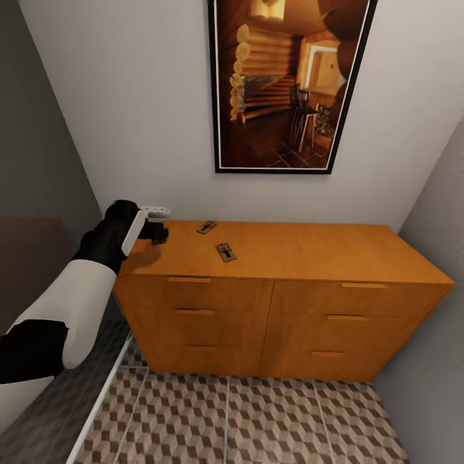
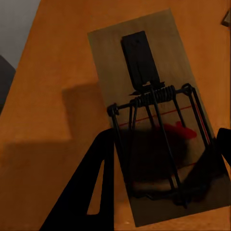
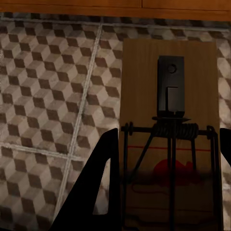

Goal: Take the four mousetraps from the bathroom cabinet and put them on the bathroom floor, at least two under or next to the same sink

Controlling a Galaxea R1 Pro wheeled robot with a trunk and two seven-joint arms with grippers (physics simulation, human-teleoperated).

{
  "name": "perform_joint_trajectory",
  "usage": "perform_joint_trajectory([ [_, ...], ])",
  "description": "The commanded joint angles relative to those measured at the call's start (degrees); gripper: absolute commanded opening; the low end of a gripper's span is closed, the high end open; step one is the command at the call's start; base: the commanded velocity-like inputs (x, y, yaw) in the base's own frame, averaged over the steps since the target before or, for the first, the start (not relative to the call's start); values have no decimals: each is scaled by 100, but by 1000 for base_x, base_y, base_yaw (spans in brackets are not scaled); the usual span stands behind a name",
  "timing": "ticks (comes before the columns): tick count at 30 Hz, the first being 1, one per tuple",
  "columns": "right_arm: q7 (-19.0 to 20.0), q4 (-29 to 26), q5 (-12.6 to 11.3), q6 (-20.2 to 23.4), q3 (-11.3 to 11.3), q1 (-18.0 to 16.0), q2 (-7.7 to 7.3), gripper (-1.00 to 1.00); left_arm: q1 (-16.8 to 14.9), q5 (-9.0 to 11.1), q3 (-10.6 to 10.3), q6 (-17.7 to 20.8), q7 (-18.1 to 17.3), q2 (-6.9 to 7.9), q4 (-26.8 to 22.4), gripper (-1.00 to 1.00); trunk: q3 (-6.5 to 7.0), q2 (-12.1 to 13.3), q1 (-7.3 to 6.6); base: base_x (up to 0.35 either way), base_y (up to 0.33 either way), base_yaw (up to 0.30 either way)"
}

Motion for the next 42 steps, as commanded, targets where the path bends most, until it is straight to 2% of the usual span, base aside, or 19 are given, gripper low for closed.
perform_joint_trajectory([
  [1, 4, 4, 11, -16, 9, -4, -1, -100, -4, 53, -32, 20, 60, 11, -3, -100, -5, -3, -4, -328, 0, 0],
  [15, 6, 9, 11, -16, 8, -4, -1, -100, -4, 53, -49, 20, 60, 70, 49, -100, -5, -3, -4, -332, 0, 0],
  [35, 5, 6, 11, -18, 10, -4, -2, -100, -4, 53, -50, 8, 60, 49, 676, -100, -5, -3, -4, -333, 0, 0],
  [42, 5, 6, 11, -19, 9, -4, 0, -100, 9, 45, -57, -15, 60, 2, 1092, -100, -5, -3, -4, -234, 0, 0],
])
